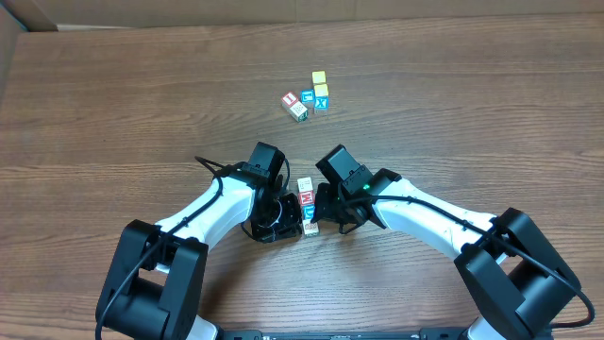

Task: Flip 4 blocks

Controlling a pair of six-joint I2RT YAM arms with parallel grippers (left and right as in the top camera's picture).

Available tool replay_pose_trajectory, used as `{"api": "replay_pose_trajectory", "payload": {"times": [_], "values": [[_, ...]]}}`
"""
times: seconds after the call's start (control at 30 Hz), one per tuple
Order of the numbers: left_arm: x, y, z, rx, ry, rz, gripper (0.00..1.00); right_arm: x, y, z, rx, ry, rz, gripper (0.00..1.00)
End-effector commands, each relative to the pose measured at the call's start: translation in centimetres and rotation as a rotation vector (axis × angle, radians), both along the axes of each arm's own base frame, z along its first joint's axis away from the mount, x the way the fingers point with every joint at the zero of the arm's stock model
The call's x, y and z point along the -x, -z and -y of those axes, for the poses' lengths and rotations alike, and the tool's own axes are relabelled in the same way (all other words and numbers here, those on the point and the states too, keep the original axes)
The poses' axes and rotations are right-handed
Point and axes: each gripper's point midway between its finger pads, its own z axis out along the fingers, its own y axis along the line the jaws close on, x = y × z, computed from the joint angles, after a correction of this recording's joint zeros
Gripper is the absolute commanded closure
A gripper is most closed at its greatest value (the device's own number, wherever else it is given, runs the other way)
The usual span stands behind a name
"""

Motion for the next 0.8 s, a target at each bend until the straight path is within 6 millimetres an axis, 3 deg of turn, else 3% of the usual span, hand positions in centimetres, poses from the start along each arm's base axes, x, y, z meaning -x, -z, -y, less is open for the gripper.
{"api": "replay_pose_trajectory", "payload": {"times": [0.0,0.77], "values": [[0.29,-0.24,0.26,0.016,-0.013,-0.003,0.96,-0.37,-0.43,-0.54,-0.018,-0.011,0.009,0.96],[-0.12,-0.27,0.44,0.023,-0.016,0.014,0.96,-0.31,-0.63,-1.02,-0.042,-0.030,0.010,0.94]]}}
